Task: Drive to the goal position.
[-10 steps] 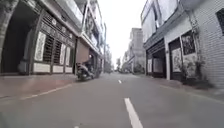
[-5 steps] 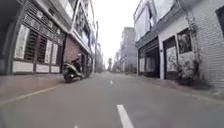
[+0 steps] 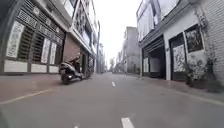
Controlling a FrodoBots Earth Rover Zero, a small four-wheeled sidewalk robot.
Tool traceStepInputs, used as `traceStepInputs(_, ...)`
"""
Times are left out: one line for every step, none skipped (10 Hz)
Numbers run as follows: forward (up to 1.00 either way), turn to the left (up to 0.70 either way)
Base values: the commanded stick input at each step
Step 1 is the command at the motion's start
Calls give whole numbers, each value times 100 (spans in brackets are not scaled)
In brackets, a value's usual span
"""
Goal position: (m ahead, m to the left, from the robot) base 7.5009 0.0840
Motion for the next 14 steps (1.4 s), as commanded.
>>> traceStepInputs(100, 0)
traceStepInputs(100, 0)
traceStepInputs(100, 0)
traceStepInputs(100, 0)
traceStepInputs(100, 0)
traceStepInputs(100, -40)
traceStepInputs(100, -40)
traceStepInputs(100, -40)
traceStepInputs(100, -34)
traceStepInputs(100, -9)
traceStepInputs(100, 0)
traceStepInputs(100, 0)
traceStepInputs(100, 0)
traceStepInputs(100, 0)
